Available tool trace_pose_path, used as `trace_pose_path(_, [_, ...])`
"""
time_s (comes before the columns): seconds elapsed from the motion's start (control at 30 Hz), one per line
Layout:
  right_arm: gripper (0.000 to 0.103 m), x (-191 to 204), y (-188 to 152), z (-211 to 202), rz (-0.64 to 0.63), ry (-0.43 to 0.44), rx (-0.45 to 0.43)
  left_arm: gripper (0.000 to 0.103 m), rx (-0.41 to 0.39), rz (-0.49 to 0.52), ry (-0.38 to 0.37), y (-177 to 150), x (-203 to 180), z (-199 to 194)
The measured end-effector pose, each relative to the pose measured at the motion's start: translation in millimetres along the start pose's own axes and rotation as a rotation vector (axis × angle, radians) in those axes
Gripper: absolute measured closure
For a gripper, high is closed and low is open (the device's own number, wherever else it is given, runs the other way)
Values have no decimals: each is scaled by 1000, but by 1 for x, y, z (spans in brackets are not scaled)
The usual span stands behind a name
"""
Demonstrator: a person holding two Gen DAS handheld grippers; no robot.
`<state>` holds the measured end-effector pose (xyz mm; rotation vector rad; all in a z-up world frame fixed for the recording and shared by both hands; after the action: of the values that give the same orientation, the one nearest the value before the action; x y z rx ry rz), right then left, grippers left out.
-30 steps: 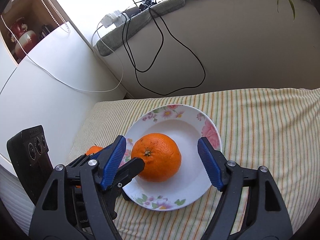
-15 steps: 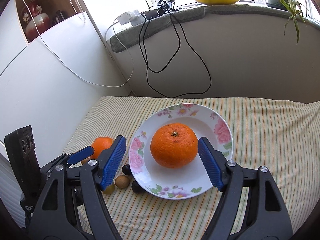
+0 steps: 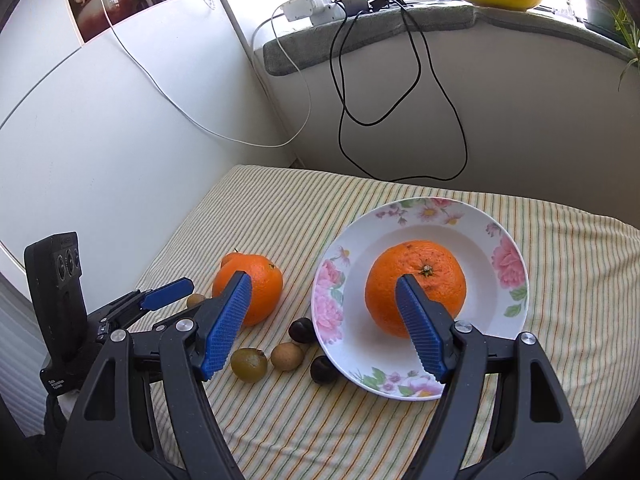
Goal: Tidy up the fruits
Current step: 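Move the right gripper to the second large orange and grasp it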
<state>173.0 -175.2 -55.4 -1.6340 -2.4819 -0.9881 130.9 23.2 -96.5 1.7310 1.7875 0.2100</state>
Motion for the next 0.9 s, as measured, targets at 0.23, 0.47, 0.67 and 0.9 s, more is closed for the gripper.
trace_pose_path(0.23, [26,20,1,21,-17,79,73,27,19,-25,-36,-4,6,6])
trace_pose_path(0.47, [26,35,3,40,-20,118,126,28,30,-54,-58,-7,16,10])
trace_pose_path(0.67, [26,44,5,61,-8,140,178,28,38,-59,-74,-5,17,13])
trace_pose_path(0.9, [26,52,8,85,9,148,244,29,52,-78,-97,-4,22,18])
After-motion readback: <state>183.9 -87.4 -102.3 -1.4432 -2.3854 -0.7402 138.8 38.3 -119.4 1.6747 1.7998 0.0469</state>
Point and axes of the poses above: each gripper's, at about its wrist camera, not at the fingertips, and z roughly the way its jaws point, x to its left, y to its top, the point moved 5 cm from there along z, roughly the way its jaws point, and after that the axes turned 11 degrees about x, right-handed, at the moved point
